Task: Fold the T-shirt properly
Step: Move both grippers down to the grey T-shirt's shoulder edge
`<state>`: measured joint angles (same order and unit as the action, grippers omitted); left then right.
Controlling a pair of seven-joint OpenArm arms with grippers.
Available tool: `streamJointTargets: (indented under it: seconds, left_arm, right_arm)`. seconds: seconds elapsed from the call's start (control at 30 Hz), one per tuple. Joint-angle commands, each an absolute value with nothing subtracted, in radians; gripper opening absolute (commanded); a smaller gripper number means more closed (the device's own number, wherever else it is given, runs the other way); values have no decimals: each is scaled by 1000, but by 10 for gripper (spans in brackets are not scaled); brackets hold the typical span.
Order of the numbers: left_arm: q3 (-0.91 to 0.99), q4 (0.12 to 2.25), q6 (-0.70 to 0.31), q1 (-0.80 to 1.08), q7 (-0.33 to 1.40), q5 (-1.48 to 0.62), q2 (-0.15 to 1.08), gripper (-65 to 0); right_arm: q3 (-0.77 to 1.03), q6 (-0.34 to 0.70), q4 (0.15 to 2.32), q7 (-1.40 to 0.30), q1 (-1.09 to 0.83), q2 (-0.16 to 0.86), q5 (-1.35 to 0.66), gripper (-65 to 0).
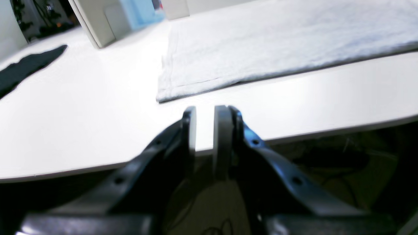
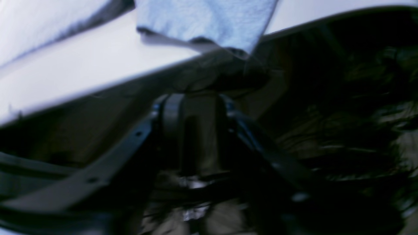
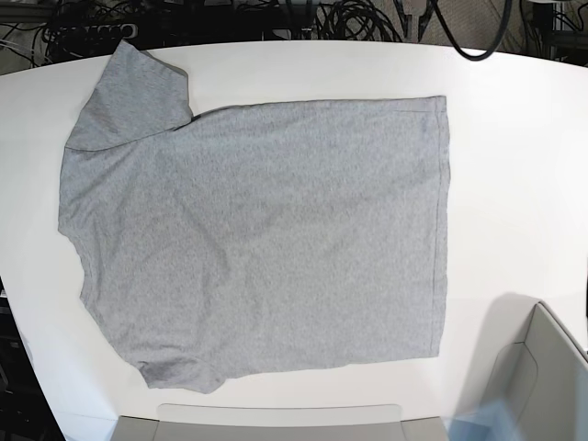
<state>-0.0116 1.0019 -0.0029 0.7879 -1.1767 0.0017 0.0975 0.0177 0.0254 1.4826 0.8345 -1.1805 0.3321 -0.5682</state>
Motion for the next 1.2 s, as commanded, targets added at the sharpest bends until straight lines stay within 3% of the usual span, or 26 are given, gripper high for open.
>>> streamJointTargets:
  seconds: [0.0, 0.1, 0.4, 0.7, 0.87, 1.17]
  left_arm:
    - [-12, 1021, 1, 816, -1194, 1, 97, -542]
    - [-12, 1047, 1, 832, -1173, 1, 96, -542]
    - [-12, 1050, 1, 832, -1171, 1, 96, -542]
    - [-12, 1050, 2, 831, -1171, 1, 96, -542]
    - [-12, 1050, 2, 829, -1171, 1, 96, -542]
    - [-10, 1052, 2, 825, -1171, 1, 96, -542]
  right_arm:
    - [47, 16, 1524, 846, -1221, 366, -627, -396]
    - [99, 16, 1615, 779, -1244, 430, -713, -348]
    - [257, 16, 1627, 538, -1113, 515, -839, -348]
    - [295, 16, 1606, 272, -921, 483, -837, -349]
    - [295, 21, 1523, 249, -857, 430, -839, -349]
    - [289, 220, 1386, 245, -794, 366, -835, -349]
